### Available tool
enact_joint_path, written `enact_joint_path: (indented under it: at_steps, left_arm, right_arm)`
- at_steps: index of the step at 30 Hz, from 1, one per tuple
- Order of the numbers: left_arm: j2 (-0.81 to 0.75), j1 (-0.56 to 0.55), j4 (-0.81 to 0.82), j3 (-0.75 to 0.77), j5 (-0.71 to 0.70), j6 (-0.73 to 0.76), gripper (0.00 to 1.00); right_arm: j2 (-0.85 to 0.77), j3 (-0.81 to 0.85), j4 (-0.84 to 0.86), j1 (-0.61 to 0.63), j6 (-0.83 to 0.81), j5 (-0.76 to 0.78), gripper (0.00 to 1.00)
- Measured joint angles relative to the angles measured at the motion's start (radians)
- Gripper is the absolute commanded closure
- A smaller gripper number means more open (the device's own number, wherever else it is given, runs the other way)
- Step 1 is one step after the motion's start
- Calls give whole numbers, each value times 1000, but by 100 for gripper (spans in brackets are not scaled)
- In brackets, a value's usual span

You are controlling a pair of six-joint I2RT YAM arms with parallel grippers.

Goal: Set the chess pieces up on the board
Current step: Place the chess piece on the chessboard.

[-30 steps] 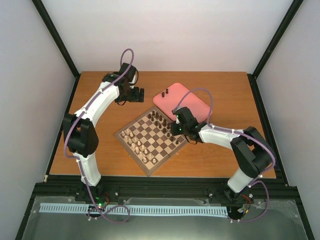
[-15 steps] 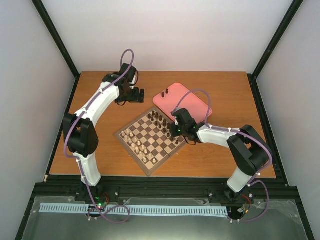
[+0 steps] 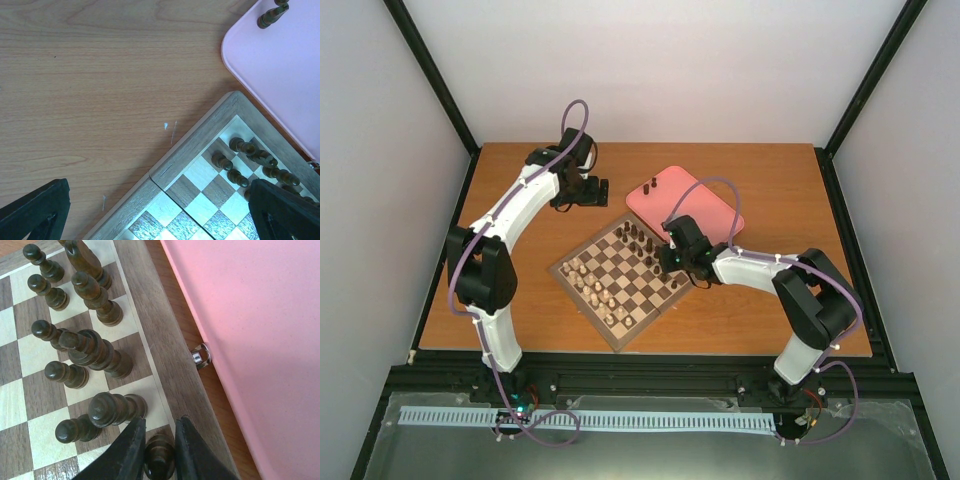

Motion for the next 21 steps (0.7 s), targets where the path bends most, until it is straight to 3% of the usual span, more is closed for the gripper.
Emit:
enact_joint_path:
  at_steps: [21]
  left_arm:
    - [7, 0, 0, 0, 2, 0, 0]
  right_arm:
    - [-5, 11, -75, 14, -34, -32, 80]
